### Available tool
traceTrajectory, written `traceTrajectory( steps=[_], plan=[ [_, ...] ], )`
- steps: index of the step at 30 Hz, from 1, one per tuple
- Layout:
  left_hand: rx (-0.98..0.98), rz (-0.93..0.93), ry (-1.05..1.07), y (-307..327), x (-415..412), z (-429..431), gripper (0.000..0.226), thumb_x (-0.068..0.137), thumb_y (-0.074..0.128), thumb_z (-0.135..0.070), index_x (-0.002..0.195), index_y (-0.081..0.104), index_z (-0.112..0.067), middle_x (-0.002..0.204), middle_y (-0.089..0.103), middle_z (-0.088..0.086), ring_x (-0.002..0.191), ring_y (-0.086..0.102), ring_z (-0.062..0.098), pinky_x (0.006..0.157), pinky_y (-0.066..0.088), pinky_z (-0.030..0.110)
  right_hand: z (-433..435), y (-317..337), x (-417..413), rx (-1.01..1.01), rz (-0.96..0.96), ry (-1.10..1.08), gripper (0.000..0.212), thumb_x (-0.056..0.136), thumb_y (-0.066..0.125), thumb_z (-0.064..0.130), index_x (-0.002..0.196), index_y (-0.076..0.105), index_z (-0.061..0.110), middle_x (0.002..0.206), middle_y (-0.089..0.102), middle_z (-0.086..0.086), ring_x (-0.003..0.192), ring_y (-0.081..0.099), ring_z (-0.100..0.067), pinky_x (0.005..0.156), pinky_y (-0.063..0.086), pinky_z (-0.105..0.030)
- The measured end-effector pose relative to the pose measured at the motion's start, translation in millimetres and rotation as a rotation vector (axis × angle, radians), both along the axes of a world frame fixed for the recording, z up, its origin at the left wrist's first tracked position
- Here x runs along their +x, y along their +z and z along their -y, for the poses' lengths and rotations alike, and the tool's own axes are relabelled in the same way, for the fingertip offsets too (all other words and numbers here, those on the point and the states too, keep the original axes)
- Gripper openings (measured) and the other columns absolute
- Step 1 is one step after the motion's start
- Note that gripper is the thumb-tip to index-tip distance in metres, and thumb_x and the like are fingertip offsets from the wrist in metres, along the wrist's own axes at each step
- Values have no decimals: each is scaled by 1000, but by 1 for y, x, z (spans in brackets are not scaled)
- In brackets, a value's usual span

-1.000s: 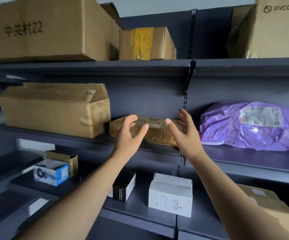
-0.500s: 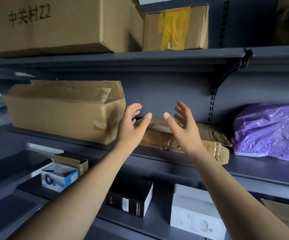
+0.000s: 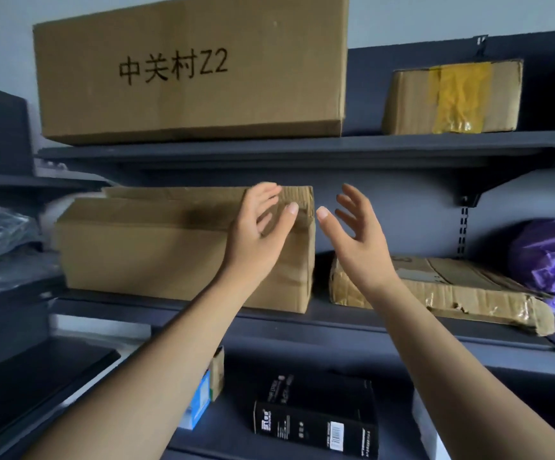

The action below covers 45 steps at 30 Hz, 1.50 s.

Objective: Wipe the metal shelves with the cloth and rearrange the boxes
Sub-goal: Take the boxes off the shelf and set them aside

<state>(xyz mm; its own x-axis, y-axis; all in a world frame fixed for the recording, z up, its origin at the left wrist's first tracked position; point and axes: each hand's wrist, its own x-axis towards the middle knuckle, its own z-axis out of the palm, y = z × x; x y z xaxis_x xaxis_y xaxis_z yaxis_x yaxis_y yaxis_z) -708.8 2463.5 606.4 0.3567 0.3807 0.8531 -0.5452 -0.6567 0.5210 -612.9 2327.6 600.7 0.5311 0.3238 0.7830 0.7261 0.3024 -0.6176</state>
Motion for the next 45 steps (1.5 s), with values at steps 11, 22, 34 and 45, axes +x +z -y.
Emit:
traceTrajectory(
  steps=[11,22,34,45],
  plan=[
    [2,38,55,3,-75,-100,40,97,65,-17,134,52,-13,134,61,-4,126,56,2,109,43,22,-80,22,-64,5,88,38,74,87,65,55,152,38,33,152,47,10,136,48,-4,113,43,-31],
    [51,31,187,28,-92,-161,35,97,65,-22,130,55,-17,128,64,-6,123,58,3,111,44,33,-162,38,-68,-40,151,204,76,83,64,58,151,40,33,149,49,14,137,45,2,111,40,-23],
    [379,-299,338,33,-80,-244,48,92,52,-58,132,51,-32,132,56,-12,124,51,6,101,46,32,-201,38,-58,-332,424,-328,81,89,50,72,155,33,28,152,48,3,138,45,-17,110,44,-40],
    [708,-937,547,30,-81,-304,93,75,19,-95,145,38,-36,153,42,-6,136,43,21,103,39,48,-226,34,-58,-1028,583,-728,94,80,20,94,149,34,33,123,63,-5,95,61,-21,70,51,-27]
  ],
)
